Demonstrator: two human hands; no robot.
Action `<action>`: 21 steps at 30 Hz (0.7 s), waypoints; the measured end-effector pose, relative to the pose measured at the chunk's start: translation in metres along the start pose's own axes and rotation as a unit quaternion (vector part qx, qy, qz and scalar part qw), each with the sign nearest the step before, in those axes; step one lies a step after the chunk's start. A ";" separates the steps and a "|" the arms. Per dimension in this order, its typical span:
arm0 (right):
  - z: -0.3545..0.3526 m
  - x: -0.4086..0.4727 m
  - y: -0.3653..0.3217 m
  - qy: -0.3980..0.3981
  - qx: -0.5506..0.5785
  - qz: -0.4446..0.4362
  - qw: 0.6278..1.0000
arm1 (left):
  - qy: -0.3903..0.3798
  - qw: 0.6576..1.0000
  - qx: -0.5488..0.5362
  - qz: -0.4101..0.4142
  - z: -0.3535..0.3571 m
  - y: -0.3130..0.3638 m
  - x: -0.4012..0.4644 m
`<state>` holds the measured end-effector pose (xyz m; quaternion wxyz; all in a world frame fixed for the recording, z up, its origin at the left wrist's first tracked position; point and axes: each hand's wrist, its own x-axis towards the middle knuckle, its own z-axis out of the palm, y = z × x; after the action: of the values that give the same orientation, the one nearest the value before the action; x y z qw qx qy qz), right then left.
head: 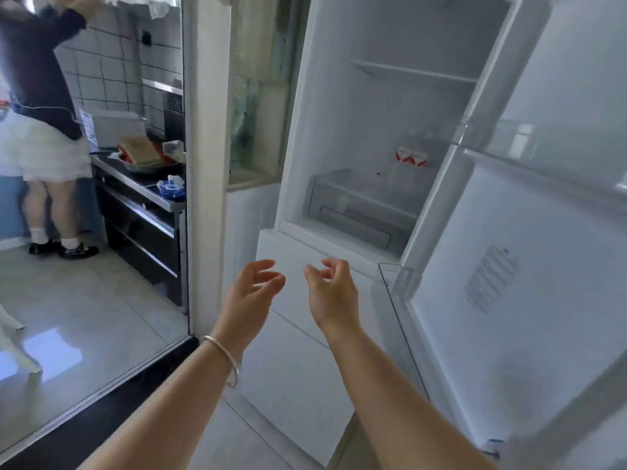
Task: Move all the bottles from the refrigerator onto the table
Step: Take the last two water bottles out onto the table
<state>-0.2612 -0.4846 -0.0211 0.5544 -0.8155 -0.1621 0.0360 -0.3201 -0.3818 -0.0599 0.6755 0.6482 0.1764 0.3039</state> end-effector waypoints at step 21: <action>0.040 0.340 0.007 0.257 -0.026 0.075 0.963 | -0.258 0.965 0.018 0.030 0.093 -0.020 0.389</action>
<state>0.0522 -0.3473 -0.0016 0.5516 -0.8214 0.0469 -0.1374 0.0351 -0.2037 -0.0099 0.6773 0.7215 -0.0180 0.1430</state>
